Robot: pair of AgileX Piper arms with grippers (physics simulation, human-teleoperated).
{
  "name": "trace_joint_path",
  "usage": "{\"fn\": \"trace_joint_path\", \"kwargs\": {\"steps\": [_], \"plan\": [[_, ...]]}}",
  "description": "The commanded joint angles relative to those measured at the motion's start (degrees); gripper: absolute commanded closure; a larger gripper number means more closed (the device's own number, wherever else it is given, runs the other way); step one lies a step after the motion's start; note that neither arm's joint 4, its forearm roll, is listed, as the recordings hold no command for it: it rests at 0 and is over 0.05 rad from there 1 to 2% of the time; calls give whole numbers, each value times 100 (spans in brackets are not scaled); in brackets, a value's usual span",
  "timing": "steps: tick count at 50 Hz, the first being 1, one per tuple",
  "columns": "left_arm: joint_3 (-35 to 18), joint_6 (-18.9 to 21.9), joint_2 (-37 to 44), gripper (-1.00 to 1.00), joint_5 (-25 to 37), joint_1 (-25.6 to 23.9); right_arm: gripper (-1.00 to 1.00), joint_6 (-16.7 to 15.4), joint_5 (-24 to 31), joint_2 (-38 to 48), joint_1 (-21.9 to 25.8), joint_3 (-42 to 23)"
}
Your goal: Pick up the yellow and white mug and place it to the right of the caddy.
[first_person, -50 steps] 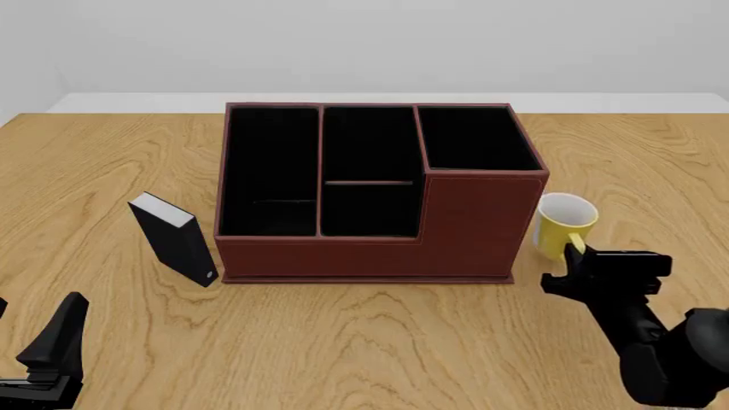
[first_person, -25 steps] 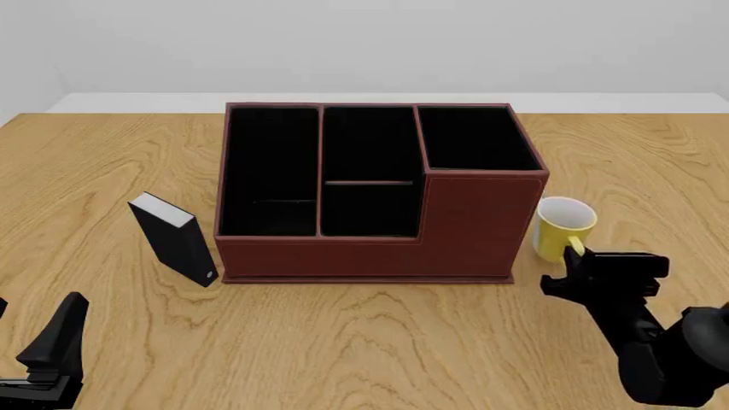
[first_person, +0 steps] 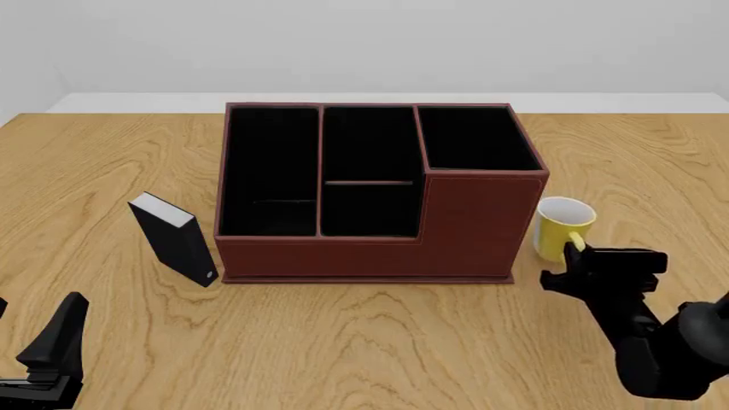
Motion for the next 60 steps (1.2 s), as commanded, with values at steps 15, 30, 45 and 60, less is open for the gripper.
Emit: {"fn": "trace_joint_path", "kwargs": {"steps": [15,30,45,60], "plan": [[0,0,0,-100,0,0,-100,51,1,367,-67,-66],[0,0,0,-100,0,0,-100,18,1,503,-131,-137],[0,0,0,-100,0,0,-100,1,1,439,-134,-80],[0,0,0,-100,0,0,-100,-82,1,-61,-52,300]]}}
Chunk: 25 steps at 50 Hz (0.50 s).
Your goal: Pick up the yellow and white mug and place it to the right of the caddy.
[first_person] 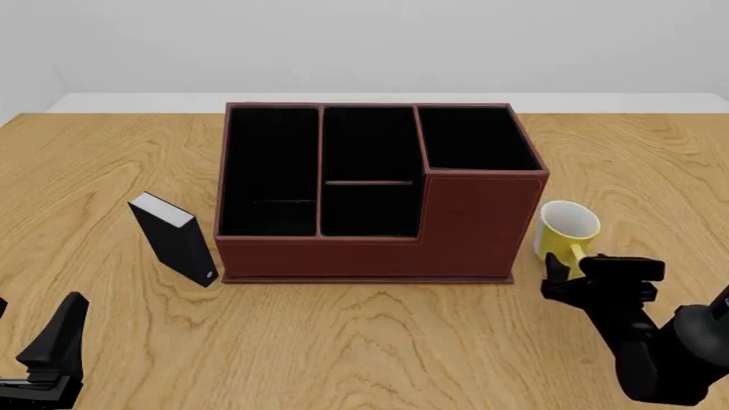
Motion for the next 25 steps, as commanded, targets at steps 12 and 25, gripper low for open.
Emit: {"fn": "trace_joint_path", "kwargs": {"steps": [12,25], "plan": [[0,0,0,-100,0,0,-100,-162,0,-1009,30,723],[0,0,0,-100,0,0,-100,-180,0,-1350,121,1032]]}}
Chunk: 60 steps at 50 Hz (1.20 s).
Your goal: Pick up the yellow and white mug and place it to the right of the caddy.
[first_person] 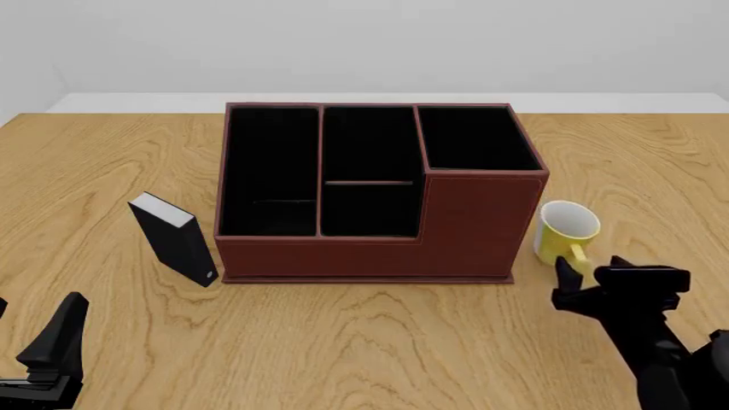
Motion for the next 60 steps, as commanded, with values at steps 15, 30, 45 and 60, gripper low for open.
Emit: {"fn": "trace_joint_path", "kwargs": {"steps": [15,30,45,60], "plan": [[0,0,0,-100,0,0,-100,-59,0,-566,162,478],[0,0,0,-100,0,0,-100,-89,0,-620,148,514],[0,0,0,-100,0,0,-100,-82,0,-891,195,710],[0,0,0,-100,0,0,-100,-109,0,-1111,209,918]]}}
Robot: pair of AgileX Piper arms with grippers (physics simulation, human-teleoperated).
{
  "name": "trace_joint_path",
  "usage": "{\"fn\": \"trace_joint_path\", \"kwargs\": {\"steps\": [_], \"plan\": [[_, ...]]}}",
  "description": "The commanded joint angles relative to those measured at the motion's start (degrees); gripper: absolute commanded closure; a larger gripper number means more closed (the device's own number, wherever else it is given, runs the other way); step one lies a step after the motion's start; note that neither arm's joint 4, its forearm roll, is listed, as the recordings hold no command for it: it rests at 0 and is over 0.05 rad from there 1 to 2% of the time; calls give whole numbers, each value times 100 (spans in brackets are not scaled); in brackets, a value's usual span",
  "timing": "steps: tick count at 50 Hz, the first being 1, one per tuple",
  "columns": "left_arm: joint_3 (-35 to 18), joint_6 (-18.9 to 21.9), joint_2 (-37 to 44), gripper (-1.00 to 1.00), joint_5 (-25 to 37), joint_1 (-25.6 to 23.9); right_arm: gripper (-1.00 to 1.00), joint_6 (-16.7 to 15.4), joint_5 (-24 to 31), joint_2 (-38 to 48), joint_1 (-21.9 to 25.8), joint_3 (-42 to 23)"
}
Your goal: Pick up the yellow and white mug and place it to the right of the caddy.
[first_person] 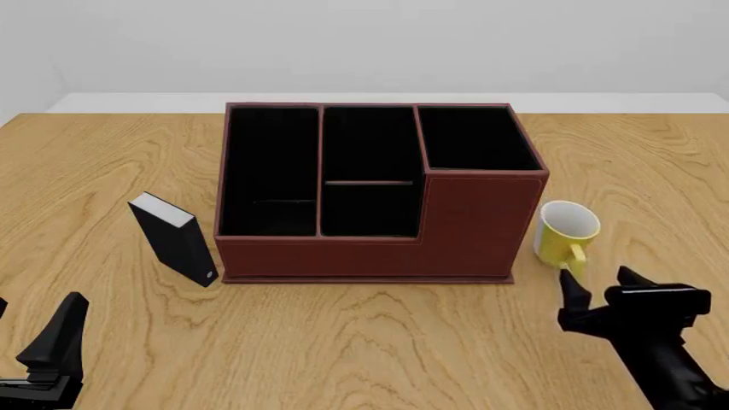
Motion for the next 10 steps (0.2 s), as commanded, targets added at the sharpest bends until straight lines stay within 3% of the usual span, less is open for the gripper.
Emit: {"fn": "trace_joint_path", "kwargs": {"steps": [1,10], "plan": [[0,0,0,-100,0,0,-100,-12,0,-200,20,164],[0,0,0,-100,0,0,-100,-58,0,-324,28,252]]}}
